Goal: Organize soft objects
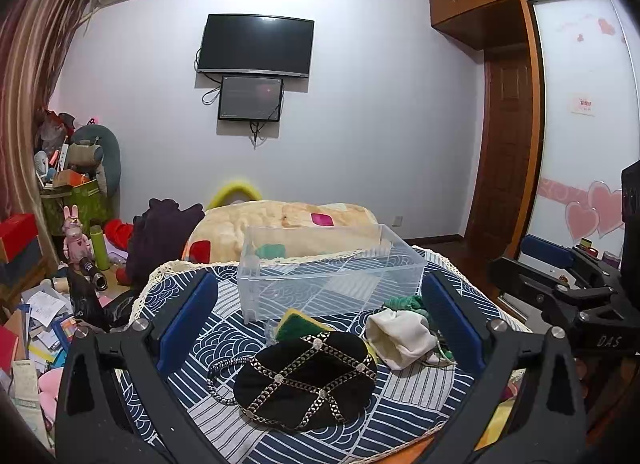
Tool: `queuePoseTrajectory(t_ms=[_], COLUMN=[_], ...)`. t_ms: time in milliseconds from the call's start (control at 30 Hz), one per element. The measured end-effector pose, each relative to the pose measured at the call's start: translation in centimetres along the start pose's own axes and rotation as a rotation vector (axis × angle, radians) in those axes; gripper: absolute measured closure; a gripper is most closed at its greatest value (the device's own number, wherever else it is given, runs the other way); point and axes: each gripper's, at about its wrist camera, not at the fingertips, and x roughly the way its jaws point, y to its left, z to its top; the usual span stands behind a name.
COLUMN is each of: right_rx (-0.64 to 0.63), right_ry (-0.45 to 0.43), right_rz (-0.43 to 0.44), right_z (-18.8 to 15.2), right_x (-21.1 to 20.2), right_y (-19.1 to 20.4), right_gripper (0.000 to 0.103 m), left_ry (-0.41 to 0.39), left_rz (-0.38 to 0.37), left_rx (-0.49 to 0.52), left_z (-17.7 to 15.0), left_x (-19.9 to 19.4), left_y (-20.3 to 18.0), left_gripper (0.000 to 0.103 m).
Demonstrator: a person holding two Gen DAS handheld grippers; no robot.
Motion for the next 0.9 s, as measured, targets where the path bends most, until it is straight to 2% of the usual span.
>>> queuePoseTrajectory(t_ms=[900], right_rx=[0.005], right_ry=[-0.005], right_rz=[0.009], right_z=[0.14], right_x=[-0.55], right_y=[0.35], right_gripper=[0.000], left_ry=[-0.002], left_rz=[-0.006], left_rx=[0.003], left_z=[0.09], left_x=[-0.11], left_y=[-0.32], left_gripper=[0.000])
